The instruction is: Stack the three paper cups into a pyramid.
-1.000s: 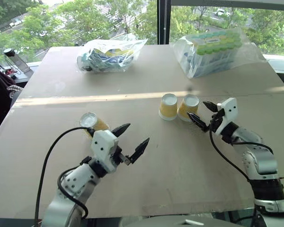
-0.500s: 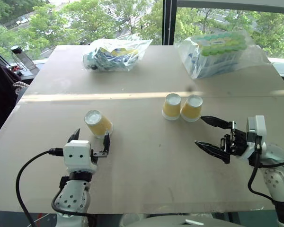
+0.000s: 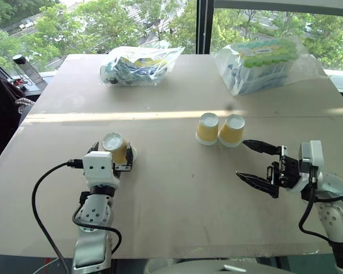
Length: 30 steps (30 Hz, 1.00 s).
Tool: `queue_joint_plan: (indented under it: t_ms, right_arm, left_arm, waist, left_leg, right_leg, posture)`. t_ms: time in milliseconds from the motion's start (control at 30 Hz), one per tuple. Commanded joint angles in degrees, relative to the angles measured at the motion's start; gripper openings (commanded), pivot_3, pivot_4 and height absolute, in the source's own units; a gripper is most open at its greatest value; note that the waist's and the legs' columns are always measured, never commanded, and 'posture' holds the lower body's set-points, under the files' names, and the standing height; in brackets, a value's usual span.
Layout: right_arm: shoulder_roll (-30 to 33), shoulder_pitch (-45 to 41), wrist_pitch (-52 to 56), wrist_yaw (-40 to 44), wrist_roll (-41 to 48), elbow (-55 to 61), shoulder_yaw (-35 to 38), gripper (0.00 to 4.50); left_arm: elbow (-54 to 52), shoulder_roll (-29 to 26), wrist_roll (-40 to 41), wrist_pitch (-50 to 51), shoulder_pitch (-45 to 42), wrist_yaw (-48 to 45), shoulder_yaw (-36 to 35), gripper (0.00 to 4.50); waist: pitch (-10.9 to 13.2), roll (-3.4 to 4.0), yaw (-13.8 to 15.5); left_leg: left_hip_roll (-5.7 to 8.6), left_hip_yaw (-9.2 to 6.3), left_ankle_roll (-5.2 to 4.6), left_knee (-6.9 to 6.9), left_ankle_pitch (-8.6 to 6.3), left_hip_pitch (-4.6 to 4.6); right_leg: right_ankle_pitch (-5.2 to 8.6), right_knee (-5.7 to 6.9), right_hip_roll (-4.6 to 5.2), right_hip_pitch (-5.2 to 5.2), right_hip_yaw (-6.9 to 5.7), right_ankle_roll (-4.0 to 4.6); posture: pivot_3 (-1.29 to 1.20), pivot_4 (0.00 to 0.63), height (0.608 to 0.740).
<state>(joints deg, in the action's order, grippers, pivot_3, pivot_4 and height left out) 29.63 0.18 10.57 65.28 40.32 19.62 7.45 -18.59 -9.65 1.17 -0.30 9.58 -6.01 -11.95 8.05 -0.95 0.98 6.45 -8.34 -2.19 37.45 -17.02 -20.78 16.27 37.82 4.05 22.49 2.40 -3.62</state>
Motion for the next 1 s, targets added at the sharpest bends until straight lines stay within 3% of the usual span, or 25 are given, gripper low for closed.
queue_joint_plan:
  t_ms: [33,133,233,433,600,800,1000]
  right_arm:
    - [-0.3,-0.7,-0.8,-0.7,0.2,1.3,-0.1,4.43]
    - [-0.3,-0.7,-0.8,-1.2,-0.1,1.3,-0.4,4.50]
    - [-0.3,-0.7,-1.0,-1.5,-0.5,1.3,-0.5,4.50]
    - [-0.5,-0.1,-1.6,-2.1,-1.0,1.6,-0.3,4.50]
    - [-1.6,0.6,-1.1,-4.8,0.8,2.6,1.2,4.50]
    - [-2.8,1.4,-0.5,-10.4,2.4,3.0,4.1,4.50]
    - [-3.5,5.2,-2.7,-13.3,0.7,2.7,7.4,4.50]
  left_arm:
    - [-0.4,-0.2,1.2,-1.4,-0.5,-0.3,-0.5,4.50]
    - [-0.3,-0.2,1.4,-1.1,-0.6,0.2,-0.9,3.72]
    - [0.0,-0.4,1.4,-0.6,-0.8,0.5,-1.2,2.47]
    - [0.6,-1.7,2.2,-0.6,-2.2,-0.9,-1.4,2.47]
    - [2.1,-7.1,6.2,1.3,-9.4,-8.1,-0.7,2.47]
    - [10.6,-13.4,21.7,10.9,-33.3,-26.4,2.0,2.47]
    - [29.7,-15.6,22.7,13.0,-57.1,-44.9,9.3,2.47]
  waist:
    - [0.0,0.00,-0.1]
    - [0.0,0.00,-0.1]
    - [0.0,0.00,-0.1]
    - [0.0,0.00,-0.1]
    - [0.0,-0.01,0.1]
    - [0.0,-0.04,0.1]
    - [0.0,-0.07,-0.5]
  left_leg:
    - [0.00,0.00,0.00,0.00,0.00,0.00]
    - [0.00,0.01,0.00,0.00,0.00,0.00]
    - [0.00,0.00,0.00,0.00,0.00,0.00]
    - [0.00,0.00,0.00,0.00,0.00,0.01]
    - [0.00,-0.02,0.00,0.01,0.00,-0.01]
    - [0.02,-0.09,0.01,0.22,0.01,-0.08]
    - [0.10,-0.10,0.01,0.42,0.01,-0.23]
  right_leg:
    - [0.00,0.00,0.00,0.00,0.01,0.00]
    - [0.00,0.00,0.00,0.01,0.01,0.00]
    - [0.00,0.01,0.00,0.01,0.01,0.00]
    - [0.00,0.03,0.00,0.01,0.01,0.00]
    - [0.00,0.04,0.00,0.03,-0.02,0.00]
    - [0.00,0.13,0.00,0.05,-0.11,0.00]
    - [-0.01,0.12,0.02,0.10,-0.14,-0.01]
  posture:
    - [0.00,0.150,0.740]
    - [0.00,0.150,0.740]
    - [0.00,0.150,0.740]
    - [0.00,0.150,0.740]
    - [0.00,0.150,0.740]
    - [0.00,0.150,0.740]
    - [0.00,0.150,0.740]
